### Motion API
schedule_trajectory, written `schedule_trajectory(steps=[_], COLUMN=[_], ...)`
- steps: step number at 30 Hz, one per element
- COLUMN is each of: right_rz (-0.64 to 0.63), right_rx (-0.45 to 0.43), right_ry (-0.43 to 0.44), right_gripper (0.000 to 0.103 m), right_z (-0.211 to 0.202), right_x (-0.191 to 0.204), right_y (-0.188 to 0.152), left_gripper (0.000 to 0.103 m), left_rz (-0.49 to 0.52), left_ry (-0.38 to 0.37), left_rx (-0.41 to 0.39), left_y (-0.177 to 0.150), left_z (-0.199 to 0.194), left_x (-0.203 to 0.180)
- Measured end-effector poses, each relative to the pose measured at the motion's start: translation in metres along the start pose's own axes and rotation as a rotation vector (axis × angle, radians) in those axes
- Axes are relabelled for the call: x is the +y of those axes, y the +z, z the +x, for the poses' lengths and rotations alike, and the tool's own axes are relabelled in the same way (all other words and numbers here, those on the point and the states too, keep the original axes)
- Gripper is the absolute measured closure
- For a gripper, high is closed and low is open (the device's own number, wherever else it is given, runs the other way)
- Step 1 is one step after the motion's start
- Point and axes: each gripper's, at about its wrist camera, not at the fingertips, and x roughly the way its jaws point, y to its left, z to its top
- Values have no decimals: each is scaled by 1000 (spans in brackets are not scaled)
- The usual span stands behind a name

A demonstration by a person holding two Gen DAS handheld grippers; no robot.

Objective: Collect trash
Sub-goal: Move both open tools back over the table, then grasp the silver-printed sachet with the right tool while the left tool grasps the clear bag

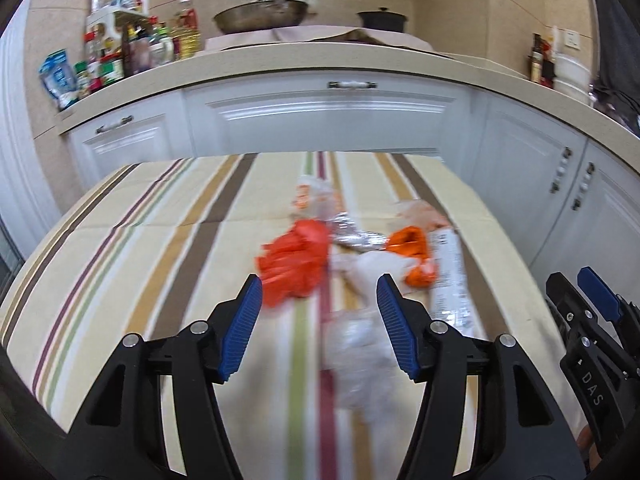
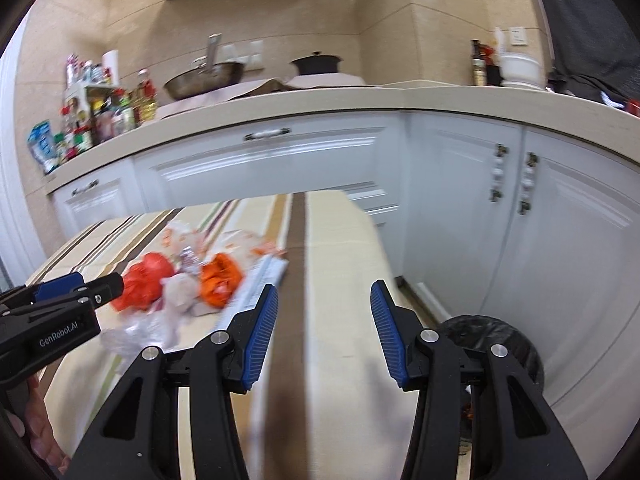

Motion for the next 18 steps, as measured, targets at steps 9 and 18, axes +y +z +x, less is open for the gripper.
schedule_trajectory(steps=[9,18], right_rz=[-69,-106], right_rx=[63,153], right_ry=[30,9], right_gripper=[55,53], right_z=[18,39], right_x=[47,70], right_y=[-5,-12], left_gripper=[45,45], left_rz=[-71,-116], left_ry=[81,93], left_rx=[23,57], left_y=[-7,-13], left_z=[9,25], left_x=[61,91])
